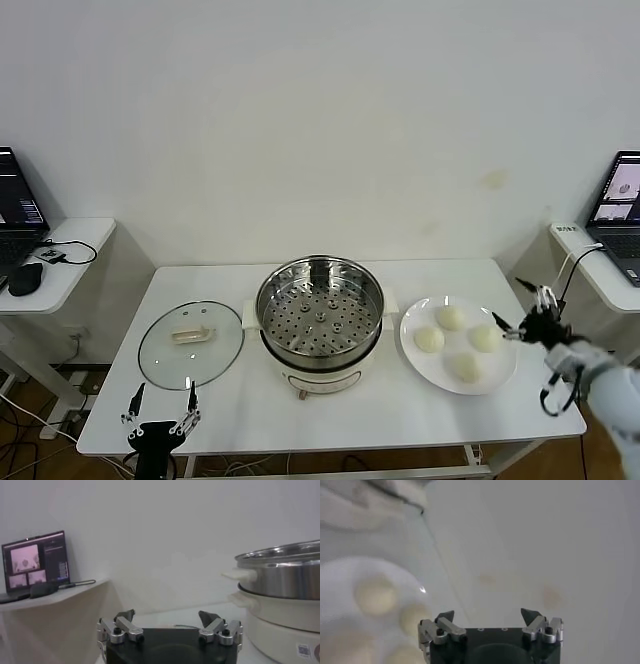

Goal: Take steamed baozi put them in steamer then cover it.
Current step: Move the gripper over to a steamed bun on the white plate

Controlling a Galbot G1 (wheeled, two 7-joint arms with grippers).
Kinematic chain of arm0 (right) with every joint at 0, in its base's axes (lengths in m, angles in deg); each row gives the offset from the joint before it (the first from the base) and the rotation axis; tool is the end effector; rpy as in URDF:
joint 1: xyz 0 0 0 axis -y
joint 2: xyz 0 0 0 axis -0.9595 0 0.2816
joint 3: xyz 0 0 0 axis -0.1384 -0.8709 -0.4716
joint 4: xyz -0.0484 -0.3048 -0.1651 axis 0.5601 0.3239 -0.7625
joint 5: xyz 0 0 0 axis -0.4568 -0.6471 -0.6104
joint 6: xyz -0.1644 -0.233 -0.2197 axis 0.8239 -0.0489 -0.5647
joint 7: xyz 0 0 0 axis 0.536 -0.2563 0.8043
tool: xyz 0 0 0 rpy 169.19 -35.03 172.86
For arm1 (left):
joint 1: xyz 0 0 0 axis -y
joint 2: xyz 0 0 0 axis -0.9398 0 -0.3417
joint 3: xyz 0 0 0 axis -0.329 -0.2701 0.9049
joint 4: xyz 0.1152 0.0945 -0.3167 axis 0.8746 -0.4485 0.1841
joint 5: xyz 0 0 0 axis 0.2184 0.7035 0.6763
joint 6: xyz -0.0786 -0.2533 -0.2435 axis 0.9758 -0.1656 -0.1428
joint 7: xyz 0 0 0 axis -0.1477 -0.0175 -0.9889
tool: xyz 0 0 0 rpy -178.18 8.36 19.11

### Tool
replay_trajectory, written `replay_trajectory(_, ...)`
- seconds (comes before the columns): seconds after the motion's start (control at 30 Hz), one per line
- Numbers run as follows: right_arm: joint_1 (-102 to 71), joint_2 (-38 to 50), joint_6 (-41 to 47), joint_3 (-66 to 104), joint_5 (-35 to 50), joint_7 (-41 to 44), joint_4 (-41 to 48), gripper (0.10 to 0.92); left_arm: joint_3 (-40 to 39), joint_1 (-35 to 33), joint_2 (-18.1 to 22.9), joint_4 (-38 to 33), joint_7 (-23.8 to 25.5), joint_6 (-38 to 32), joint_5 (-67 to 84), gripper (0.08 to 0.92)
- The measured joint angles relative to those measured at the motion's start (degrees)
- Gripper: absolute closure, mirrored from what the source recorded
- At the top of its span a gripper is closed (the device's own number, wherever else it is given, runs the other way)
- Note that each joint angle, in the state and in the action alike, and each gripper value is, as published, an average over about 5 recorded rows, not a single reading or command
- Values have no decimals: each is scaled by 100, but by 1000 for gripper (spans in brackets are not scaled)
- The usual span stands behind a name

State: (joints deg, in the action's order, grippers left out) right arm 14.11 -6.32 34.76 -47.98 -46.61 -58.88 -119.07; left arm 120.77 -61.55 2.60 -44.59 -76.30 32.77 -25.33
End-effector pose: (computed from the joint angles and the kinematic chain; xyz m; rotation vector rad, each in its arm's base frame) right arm 0.3511 -0.2602 -0.1953 0.6276 -2.2877 1.6930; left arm 0.1169 0.0628 -0.3628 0.2374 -3.0655 -0.3279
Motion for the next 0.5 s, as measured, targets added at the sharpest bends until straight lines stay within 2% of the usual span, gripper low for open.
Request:
replay_trajectory(0.23,1619,251,-210,-1488,-181,779,953,203,1,5,80,-24,-36,-1,-189,177)
replay_trajectory(0.5,3408,-91,-391,-3219,-206,1614,2122,203,56,30,177,-20,-55,-4,-301,177)
